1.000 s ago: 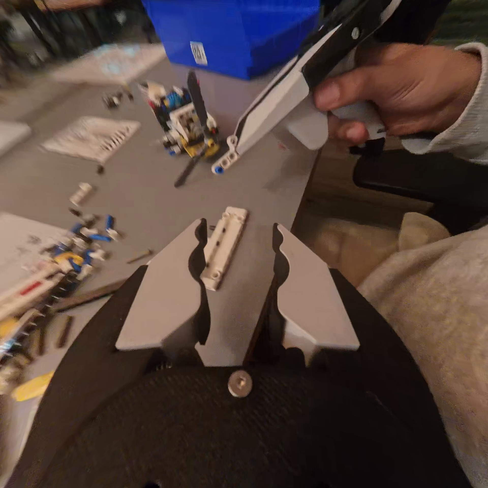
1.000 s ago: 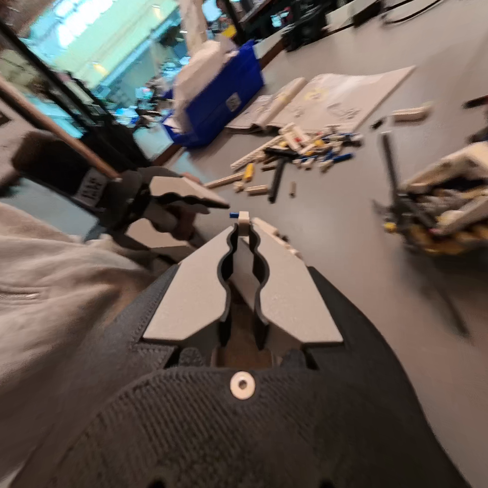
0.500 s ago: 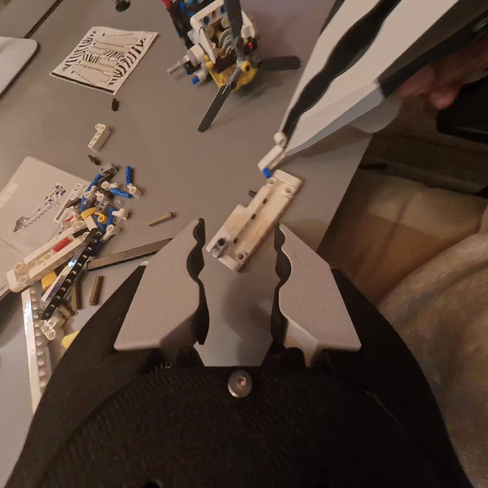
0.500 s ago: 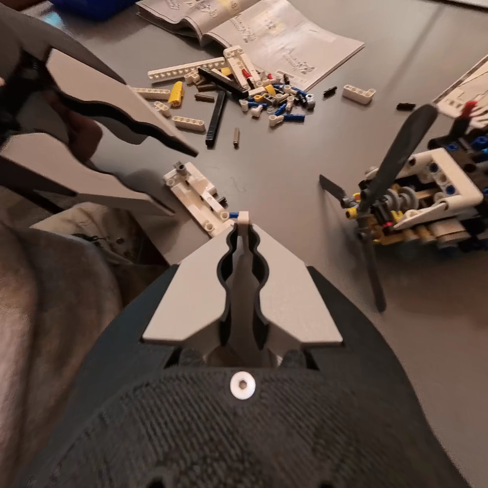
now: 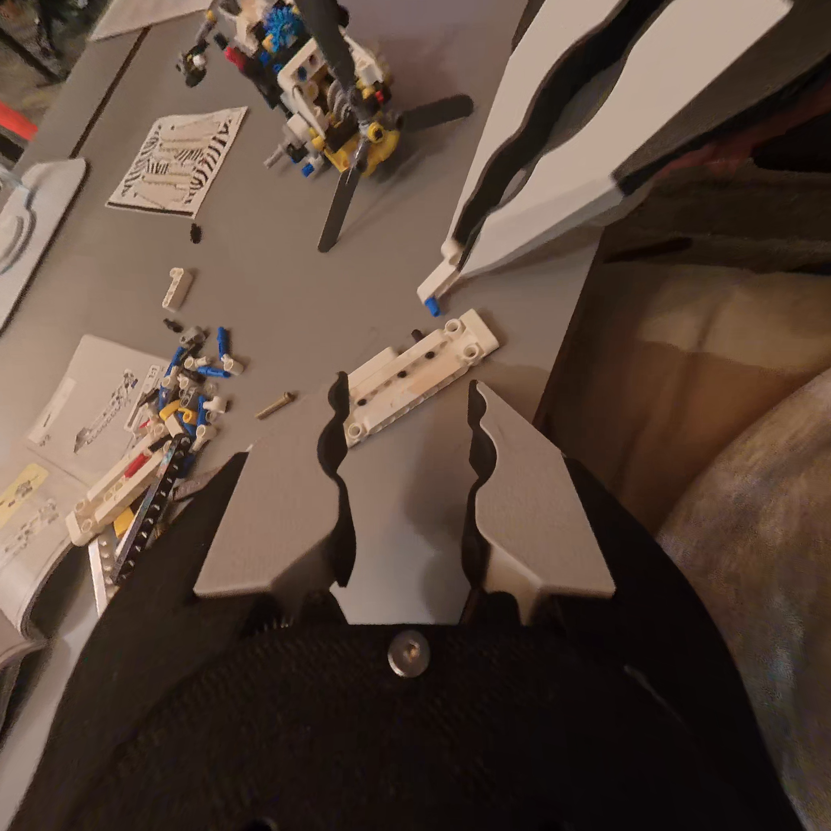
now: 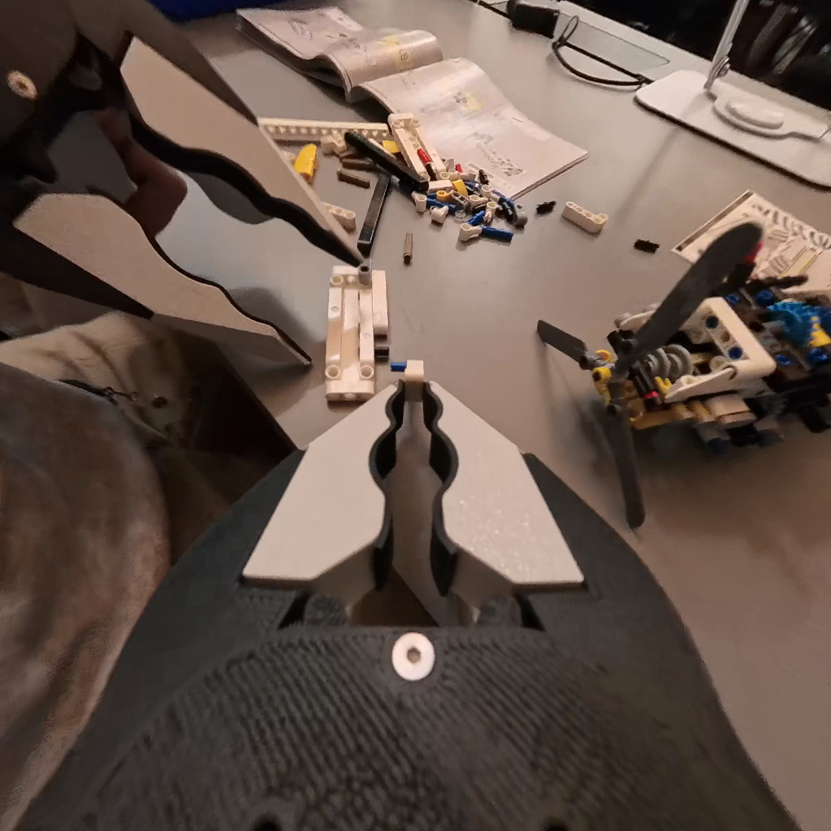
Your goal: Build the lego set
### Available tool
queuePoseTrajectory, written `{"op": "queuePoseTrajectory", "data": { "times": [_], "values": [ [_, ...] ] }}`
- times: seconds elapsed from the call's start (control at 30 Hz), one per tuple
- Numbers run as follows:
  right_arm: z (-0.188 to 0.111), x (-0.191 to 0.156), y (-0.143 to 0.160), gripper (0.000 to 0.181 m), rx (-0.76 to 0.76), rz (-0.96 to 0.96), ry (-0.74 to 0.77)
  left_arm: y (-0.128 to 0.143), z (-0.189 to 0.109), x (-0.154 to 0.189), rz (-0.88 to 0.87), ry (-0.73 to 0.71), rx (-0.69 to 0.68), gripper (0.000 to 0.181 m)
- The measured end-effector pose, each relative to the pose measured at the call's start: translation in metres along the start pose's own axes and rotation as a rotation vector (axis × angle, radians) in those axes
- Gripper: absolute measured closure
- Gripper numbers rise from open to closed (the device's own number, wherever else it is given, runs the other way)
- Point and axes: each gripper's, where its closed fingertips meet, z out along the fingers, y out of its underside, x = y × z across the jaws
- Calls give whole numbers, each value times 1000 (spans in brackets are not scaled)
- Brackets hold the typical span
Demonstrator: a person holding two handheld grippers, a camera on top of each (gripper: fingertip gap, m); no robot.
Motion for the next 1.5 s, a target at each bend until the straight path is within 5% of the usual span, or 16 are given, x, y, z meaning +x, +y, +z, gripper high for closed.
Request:
{"op": "queuePoseTrajectory", "data": {
  "times": [0.57,0.9,1.33,1.5],
  "values": [
    [3,-9,6,172,-19,-15,-105,-7,8,4,-30,63,1,130],
    [-4,-18,-3,138,-22,43,-186,-12,-3,0,-94,77,55,130],
    [19,-24,1,115,-196,56,-18,-5,-27,-26,-292,65,227,133],
    [23,-27,5,120,-227,117,-44,12,-18,-19,-352,87,163,133]
  ]
}}
